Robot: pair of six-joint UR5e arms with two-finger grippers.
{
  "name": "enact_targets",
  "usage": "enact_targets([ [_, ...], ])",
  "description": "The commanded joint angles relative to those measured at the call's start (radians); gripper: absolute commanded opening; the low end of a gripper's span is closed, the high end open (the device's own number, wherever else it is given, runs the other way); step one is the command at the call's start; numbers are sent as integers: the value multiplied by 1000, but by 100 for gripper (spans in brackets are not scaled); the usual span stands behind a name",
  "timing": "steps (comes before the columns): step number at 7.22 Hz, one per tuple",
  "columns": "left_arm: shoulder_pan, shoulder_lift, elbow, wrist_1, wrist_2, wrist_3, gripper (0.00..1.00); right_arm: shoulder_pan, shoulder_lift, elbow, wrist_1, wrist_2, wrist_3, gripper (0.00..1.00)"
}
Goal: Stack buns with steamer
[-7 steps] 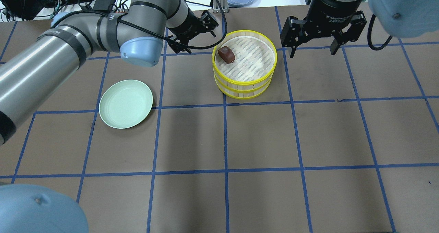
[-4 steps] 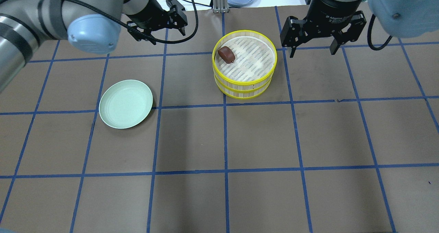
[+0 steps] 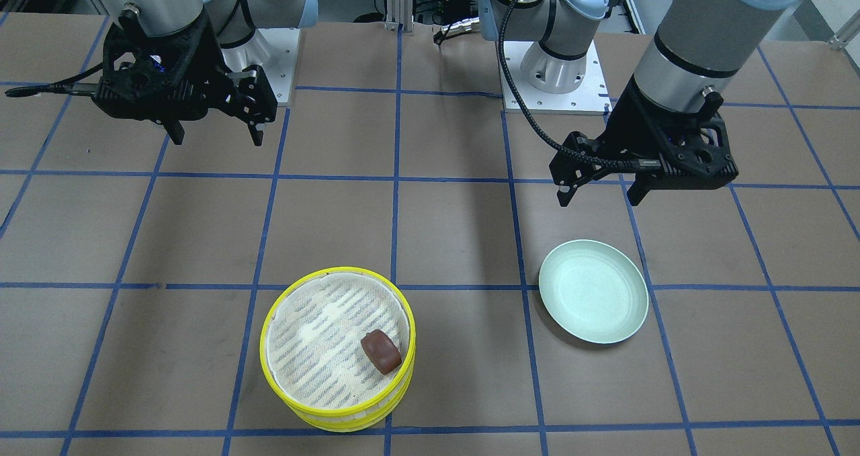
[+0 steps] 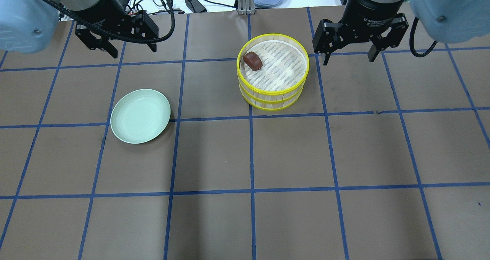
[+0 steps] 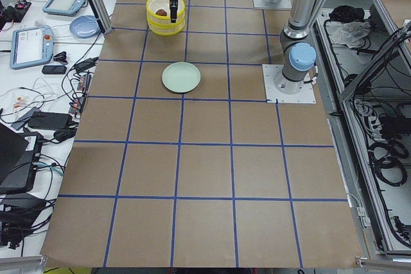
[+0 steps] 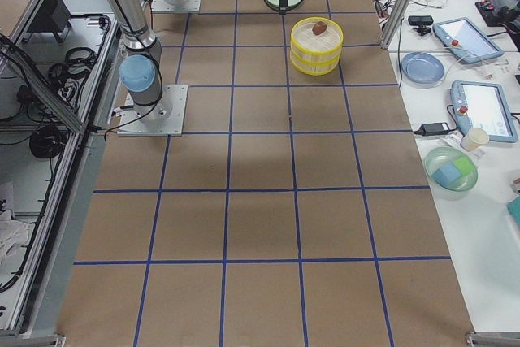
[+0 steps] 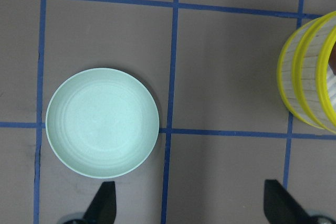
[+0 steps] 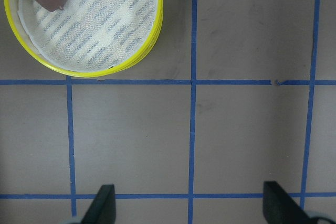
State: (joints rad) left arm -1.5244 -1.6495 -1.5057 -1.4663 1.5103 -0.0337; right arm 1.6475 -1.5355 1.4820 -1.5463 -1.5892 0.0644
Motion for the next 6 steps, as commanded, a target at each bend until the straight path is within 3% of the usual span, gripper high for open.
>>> enact_targets([
  [1,4,72,-10,-88,5,3,100,0,0,3,0,0,0,100],
  [3,19,106,-24,-170,117,47,100,-2,-6,3,0,0,0,100],
  [6,46,106,-45,-164,108,47,100,-3,0,1,-15,-2,2,100],
])
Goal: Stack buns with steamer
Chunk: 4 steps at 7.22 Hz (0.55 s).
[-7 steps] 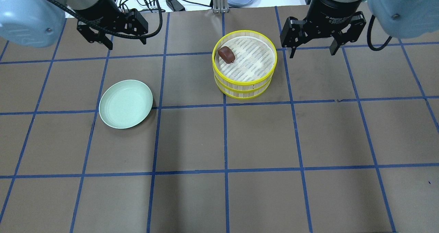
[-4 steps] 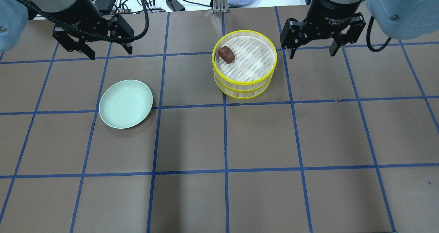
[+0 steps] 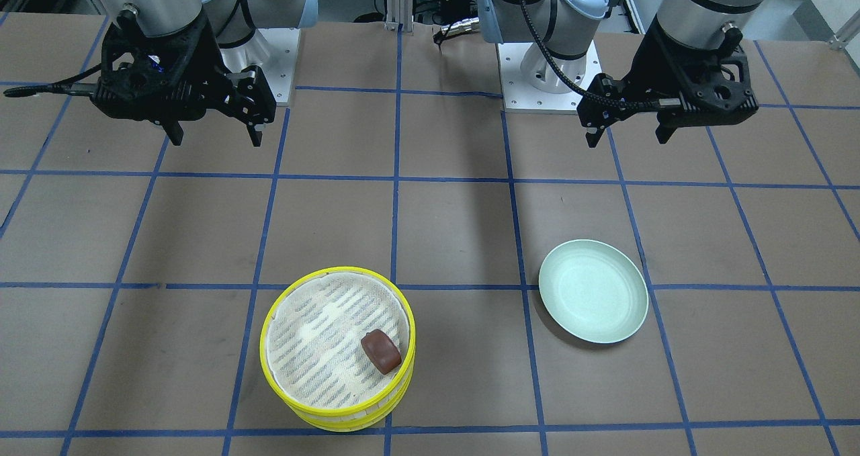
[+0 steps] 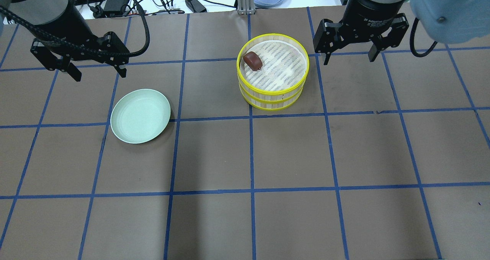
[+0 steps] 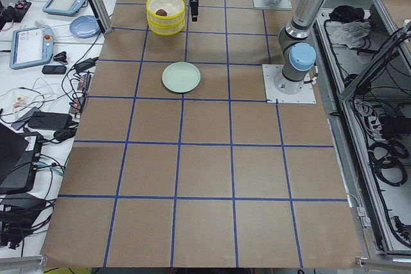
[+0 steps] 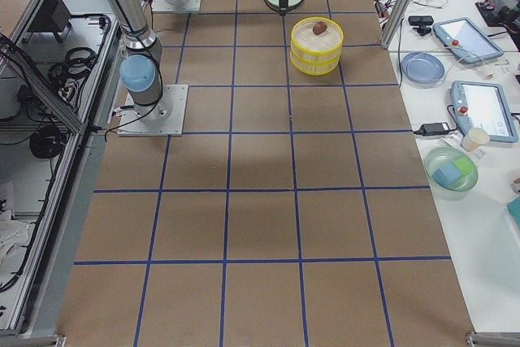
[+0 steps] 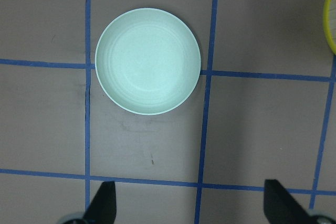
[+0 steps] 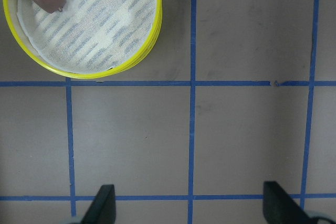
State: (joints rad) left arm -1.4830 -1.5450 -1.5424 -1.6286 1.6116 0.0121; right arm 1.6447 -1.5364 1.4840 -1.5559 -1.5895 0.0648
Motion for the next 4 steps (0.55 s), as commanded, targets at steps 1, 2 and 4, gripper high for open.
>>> enact_targets([
  [1,3,5,-25,3,4,2,100,0,2,-1,-30,0,0,100],
  [2,1,5,-31,6,-2,3,100,1,2,-1,-39,0,0,100],
  [4,0,6,-31,4,-2,3,100,0,5,1,-38,0,0,100],
])
